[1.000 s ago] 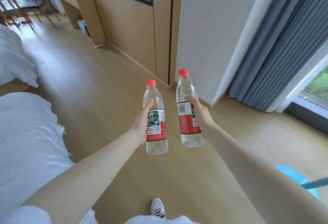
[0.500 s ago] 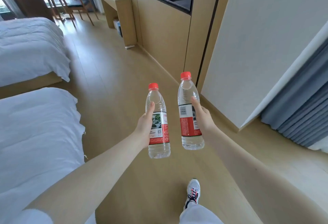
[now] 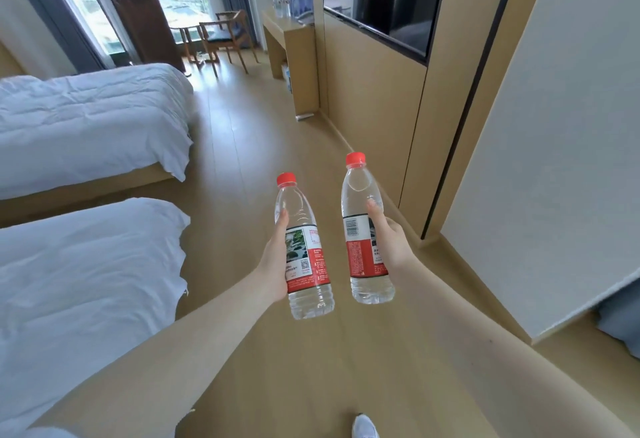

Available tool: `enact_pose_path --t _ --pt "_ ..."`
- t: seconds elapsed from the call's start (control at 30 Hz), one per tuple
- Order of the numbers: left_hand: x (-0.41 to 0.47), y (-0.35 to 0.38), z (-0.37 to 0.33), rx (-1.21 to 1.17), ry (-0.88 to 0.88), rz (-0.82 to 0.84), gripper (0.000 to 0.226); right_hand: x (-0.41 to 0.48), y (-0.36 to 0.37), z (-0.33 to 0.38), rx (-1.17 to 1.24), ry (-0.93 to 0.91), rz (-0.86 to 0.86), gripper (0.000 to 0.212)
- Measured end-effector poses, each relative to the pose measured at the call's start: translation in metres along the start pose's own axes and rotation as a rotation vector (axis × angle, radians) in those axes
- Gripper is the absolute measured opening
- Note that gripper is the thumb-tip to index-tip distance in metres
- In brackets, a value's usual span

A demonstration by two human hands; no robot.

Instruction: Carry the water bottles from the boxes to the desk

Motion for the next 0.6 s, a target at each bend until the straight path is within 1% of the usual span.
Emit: enact_pose_path --t 0.07,0.23,0.33,0.43,0.53,0.6 --pt "0.017 0.009 -0.013 0.004 0.009 -0.003 0.072 0.023 -0.006 0.012 0.007 0.006 0.007 0.064" --pt "0.050 0.024 -0.028 0.037 0.007 -0.025 0.069 0.063 -0.012 0.022 -0.006 0.038 0.042 0.063" --pt "0.067 0.031 -0.032 0.058 -0.004 -0.016 0.074 0.081 -0.012 0.022 -0.010 0.046 0.058 0.064" --pt "0.081 0.034 -0.042 0.081 0.016 0.000 0.068 0.094 -0.007 0.025 0.014 0.067 0.078 0.067" --pt "0.096 0.035 -0.055 0.082 0.047 0.013 0.067 0.107 -0.001 0.037 -0.002 0.055 0.067 0.060" --pt "0.106 0.034 -0.065 0.074 0.067 0.033 0.069 0.117 0.006 0.049 -0.014 0.041 0.068 0.058"
Point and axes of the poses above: each hand's wrist, its own x-axis towards the middle knuckle, its own y-axis out of the palm, z = x × y, the point moved 9 cm from there along x, towards the middle knuckle, and after that the axes turned 9 degrees about x, right-handed, at the moved point
